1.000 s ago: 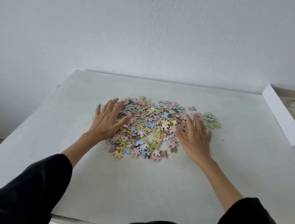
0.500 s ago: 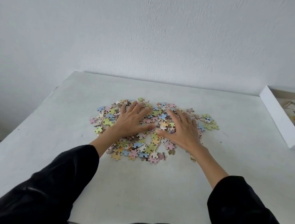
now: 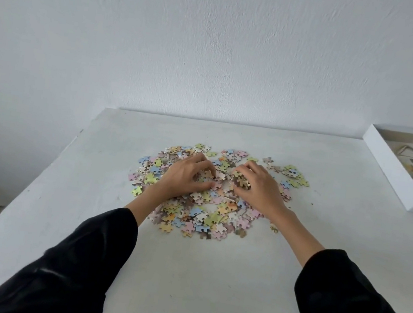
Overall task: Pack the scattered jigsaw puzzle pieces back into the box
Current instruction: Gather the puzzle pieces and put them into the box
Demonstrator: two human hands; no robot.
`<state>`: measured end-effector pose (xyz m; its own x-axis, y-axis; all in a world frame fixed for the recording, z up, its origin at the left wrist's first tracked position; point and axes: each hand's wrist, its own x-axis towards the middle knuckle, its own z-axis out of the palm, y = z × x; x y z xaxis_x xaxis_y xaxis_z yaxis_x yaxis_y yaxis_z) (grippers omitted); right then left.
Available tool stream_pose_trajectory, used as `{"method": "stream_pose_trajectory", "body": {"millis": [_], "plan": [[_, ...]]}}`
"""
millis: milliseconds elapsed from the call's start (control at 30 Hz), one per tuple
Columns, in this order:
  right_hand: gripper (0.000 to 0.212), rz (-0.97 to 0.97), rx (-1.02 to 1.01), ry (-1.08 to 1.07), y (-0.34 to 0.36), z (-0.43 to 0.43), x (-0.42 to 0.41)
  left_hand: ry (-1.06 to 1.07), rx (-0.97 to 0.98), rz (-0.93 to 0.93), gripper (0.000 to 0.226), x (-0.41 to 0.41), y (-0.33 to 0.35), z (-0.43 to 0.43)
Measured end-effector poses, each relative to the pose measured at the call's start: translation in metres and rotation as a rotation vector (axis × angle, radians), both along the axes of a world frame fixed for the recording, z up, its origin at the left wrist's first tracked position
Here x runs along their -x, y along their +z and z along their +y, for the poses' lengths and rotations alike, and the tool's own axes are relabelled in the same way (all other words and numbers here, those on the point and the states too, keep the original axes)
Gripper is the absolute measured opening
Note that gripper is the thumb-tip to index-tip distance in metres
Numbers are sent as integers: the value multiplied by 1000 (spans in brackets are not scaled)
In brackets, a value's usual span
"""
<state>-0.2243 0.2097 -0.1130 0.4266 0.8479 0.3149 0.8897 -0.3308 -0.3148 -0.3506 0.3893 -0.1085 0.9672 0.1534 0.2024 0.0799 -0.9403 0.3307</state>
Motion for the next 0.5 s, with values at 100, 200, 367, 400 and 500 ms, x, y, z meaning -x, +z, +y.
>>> {"method": "stream_pose_trajectory", "body": {"millis": [100, 200, 367, 400, 500], "plan": [[31, 21, 11, -3, 0, 2, -3, 13, 41, -37, 44, -3, 1, 0], [37, 55, 32, -12, 8, 1, -2, 19, 116, -117, 21, -6, 5, 1], [31, 171, -69, -11, 28, 1, -4, 27, 243, -194, 14, -11, 14, 2], [27, 175, -94, -12, 32, 2, -6, 23, 267, -219, 13, -12, 18, 2], [23, 185, -170, -31, 46, 3, -12, -27, 306, -294, 10, -12, 35, 0]]}}
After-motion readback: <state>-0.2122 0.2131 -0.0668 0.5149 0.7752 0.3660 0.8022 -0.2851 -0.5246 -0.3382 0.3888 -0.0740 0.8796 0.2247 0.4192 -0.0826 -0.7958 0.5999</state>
